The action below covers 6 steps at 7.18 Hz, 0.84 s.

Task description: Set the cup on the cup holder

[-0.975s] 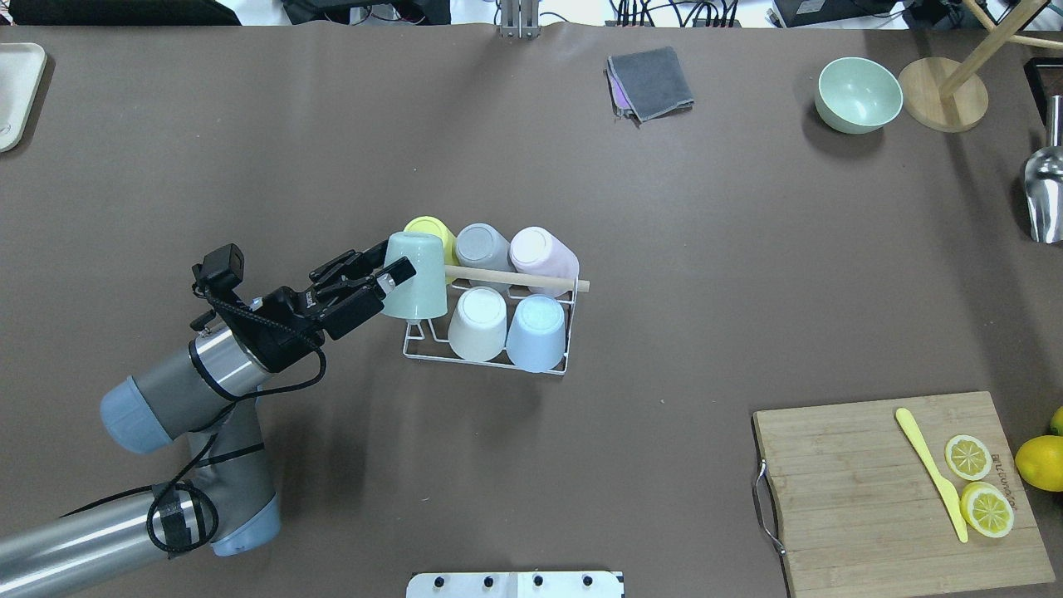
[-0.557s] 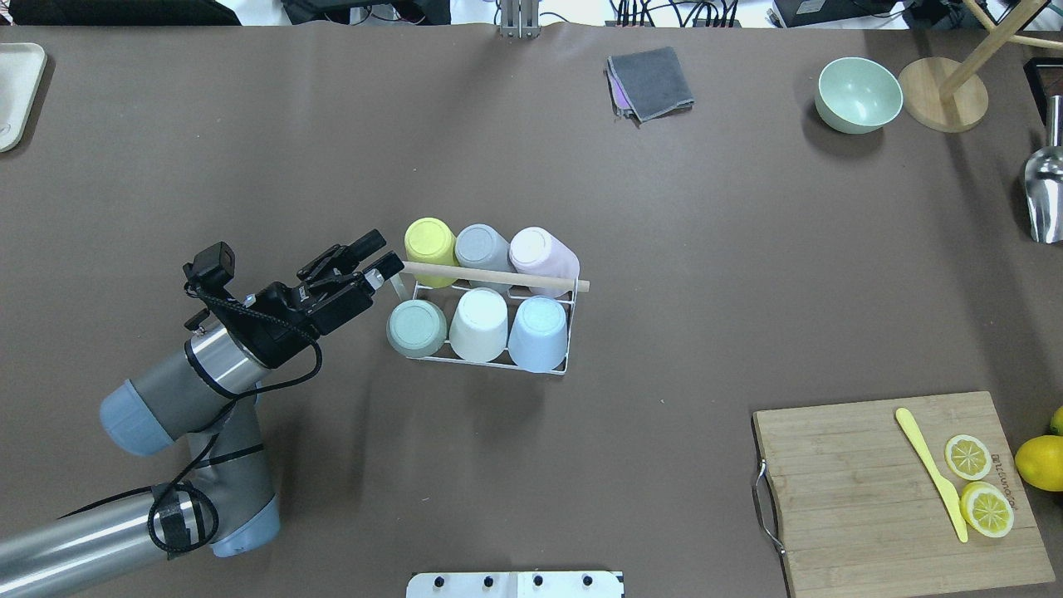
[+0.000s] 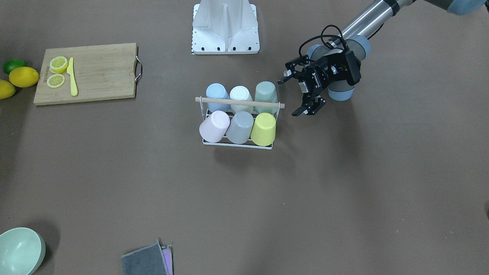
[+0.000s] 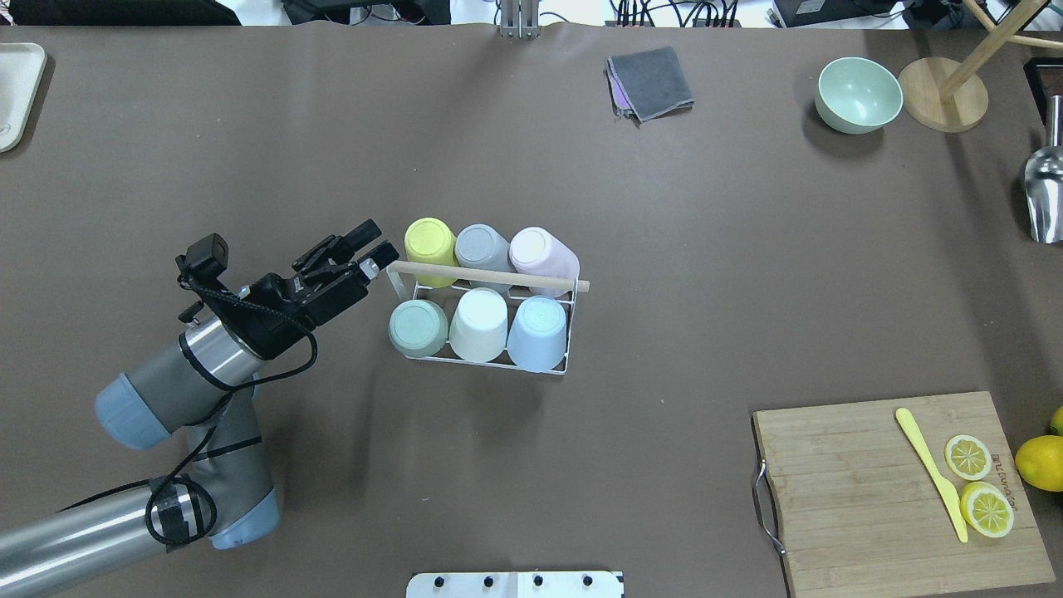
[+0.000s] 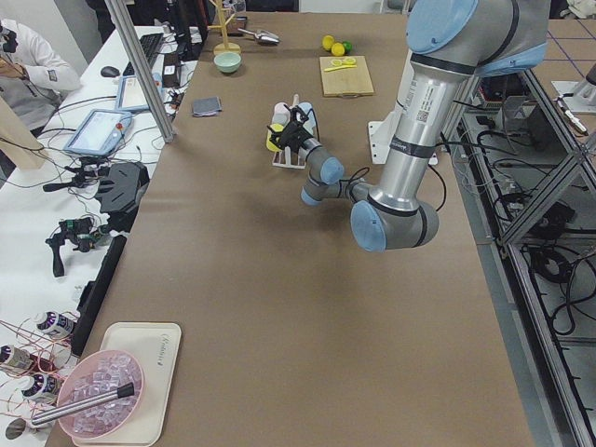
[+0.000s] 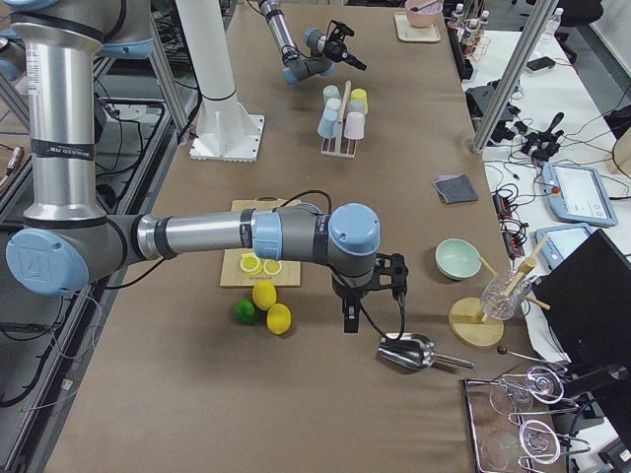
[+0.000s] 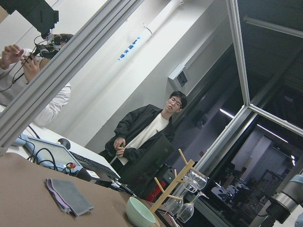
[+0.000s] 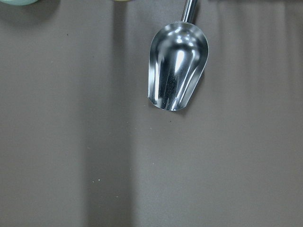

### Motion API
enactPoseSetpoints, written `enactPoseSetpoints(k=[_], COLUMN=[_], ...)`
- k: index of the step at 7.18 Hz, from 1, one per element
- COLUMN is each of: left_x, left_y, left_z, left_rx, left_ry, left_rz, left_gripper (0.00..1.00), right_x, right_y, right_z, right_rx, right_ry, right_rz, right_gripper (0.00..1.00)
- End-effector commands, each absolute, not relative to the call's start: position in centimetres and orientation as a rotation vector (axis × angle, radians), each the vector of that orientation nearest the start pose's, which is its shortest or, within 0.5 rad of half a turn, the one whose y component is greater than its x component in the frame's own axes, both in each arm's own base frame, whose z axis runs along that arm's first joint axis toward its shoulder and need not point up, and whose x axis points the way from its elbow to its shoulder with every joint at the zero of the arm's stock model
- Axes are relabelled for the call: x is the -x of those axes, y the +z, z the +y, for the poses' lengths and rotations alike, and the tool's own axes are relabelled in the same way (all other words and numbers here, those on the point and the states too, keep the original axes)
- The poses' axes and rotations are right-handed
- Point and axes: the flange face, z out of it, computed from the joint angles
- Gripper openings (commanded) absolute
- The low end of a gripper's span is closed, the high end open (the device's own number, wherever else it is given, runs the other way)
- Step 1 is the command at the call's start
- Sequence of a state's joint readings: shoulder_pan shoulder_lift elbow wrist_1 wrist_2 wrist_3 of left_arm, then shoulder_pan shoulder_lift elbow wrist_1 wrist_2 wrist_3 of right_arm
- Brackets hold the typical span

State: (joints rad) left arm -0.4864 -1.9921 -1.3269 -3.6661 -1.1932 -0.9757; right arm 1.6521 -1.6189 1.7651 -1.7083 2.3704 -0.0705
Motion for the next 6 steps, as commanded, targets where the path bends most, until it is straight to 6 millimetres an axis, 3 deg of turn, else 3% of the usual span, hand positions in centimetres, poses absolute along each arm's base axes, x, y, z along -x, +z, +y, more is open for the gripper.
enactPoseSetpoints(k=[1,2,3,4,6], left_x=[-39.4,-38.3,-38.0,-39.1,-38.8], left_y=[35.1,36.8,37.8,38.9,42.5], left_z=[-47.7,-51.0,-53.0,-54.3,-56.4], left_rx=[-1.336,-1.319,-1.29,-1.221,-1.097], left_ry=[-0.397,-0.407,-0.402,-0.382,-0.333], left_rz=[1.563,1.406,1.283,1.147,1.014], left_gripper=[0.98,0.98,0.98,0.98,0.98], right_x=[-9.9,-9.9,-9.9,-9.9,-9.9], right_y=[60.1,60.3,60.4,60.4,60.4], right_z=[-46.1,-46.1,-46.0,-46.0,-46.0], right_rx=[-0.062,-0.057,-0.053,-0.053,-0.053], right_ry=[0.011,0.017,0.02,0.02,0.02], right_rz=[-0.806,-0.806,-0.808,-0.808,-0.808], right_gripper=[1.0,1.0,1.0,1.0,1.0])
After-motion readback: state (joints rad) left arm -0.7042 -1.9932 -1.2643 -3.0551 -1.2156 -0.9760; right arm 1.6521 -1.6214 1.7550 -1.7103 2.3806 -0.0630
